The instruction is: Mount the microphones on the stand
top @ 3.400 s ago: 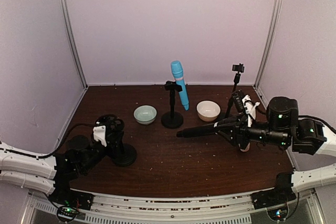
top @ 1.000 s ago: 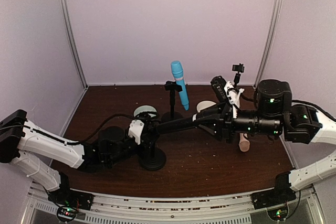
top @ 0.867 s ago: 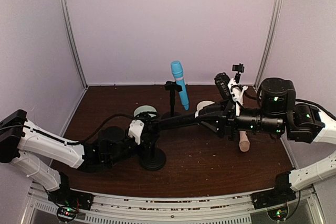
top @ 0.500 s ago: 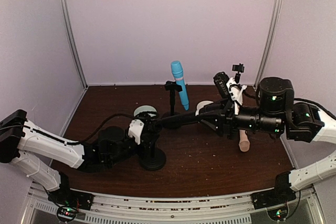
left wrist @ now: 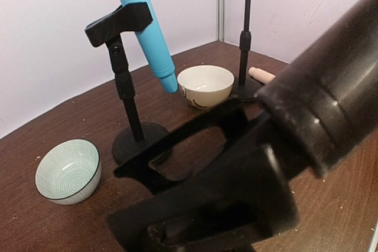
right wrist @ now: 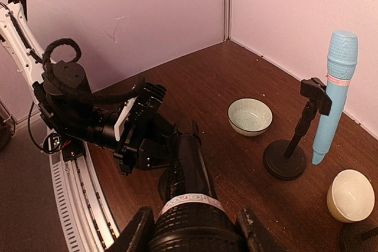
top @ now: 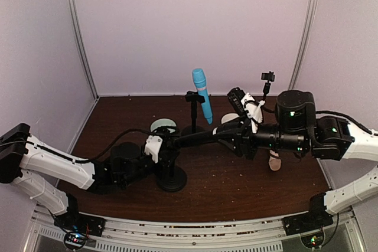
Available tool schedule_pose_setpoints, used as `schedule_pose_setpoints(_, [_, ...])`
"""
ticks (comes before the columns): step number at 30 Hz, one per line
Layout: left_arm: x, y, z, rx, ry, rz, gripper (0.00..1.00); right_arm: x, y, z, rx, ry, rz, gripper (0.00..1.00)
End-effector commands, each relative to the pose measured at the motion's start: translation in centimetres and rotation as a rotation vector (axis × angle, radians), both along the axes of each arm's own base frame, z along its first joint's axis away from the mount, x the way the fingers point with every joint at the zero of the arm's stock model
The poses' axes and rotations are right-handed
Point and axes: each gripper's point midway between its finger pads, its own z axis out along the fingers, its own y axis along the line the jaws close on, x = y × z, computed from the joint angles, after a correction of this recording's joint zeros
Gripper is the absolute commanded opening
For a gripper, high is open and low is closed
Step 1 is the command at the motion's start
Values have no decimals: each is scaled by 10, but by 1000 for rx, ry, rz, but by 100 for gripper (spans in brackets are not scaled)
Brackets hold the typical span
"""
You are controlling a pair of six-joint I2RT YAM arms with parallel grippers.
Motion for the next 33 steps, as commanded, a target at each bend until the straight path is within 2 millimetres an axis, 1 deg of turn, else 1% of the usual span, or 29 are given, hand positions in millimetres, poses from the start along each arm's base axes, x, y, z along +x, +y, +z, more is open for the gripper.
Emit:
schedule_pose_setpoints(1, [-3,-10,43,-121,-58,-34,0,3,3,-6,-45,-45,10,0])
schedule_pose_setpoints(5, [-4,-12,43,-119,-61,-43,0,-3,5,-19,-109,-88,78,0])
schedule_pose_setpoints(7, [-4,-12,43,-119,-64,-44,0,-4,6,-25,-141,-97,91,0])
schedule_pose_setpoints(13, [-7,-15,46,-123,-70,-64,0,-8,15,-37,-208,-102,155,0])
schedule_pose_setpoints(17, [-10,-18,47,-118,-73,-76,0,-2,19,-39,-218,-25,108,0])
schedule_pose_setpoints(21, [-11,-19,47,-116,-76,-77,0,-4,29,-41,-196,97,89,0])
schedule_pose_setpoints(25, [-12,-21,47,-112,-82,-79,0,-3,33,-44,-181,186,46,0])
schedule_pose_setpoints(28, [-13,-22,47,-111,-83,-80,0,-1,36,-50,-179,224,23,0])
schedule_pose_setpoints(33, [-14,-24,48,-114,-84,-83,0,3,40,-66,-210,223,20,0])
